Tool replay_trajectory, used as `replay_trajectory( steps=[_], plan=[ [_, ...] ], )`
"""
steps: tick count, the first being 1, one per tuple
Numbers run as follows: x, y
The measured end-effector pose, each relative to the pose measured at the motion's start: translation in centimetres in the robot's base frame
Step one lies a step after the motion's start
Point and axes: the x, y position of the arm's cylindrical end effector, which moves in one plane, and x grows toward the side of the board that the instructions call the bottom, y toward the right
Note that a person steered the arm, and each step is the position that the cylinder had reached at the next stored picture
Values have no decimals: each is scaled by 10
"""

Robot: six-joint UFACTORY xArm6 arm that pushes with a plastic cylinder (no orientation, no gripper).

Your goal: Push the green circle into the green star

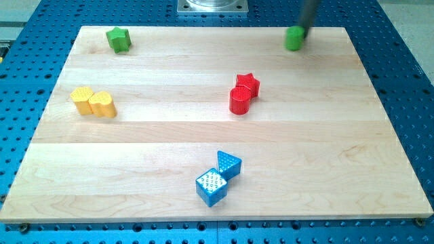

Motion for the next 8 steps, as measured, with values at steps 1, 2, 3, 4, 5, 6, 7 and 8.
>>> replay_trajectory(
  steps=[1,2,3,4,5,6,7,8],
  plan=[
    [3,-57],
    [-1,2],
    [43,7],
    [47,-72],
    [47,-164],
    [43,-223],
    [43,-244],
    [43,-280]
  ],
)
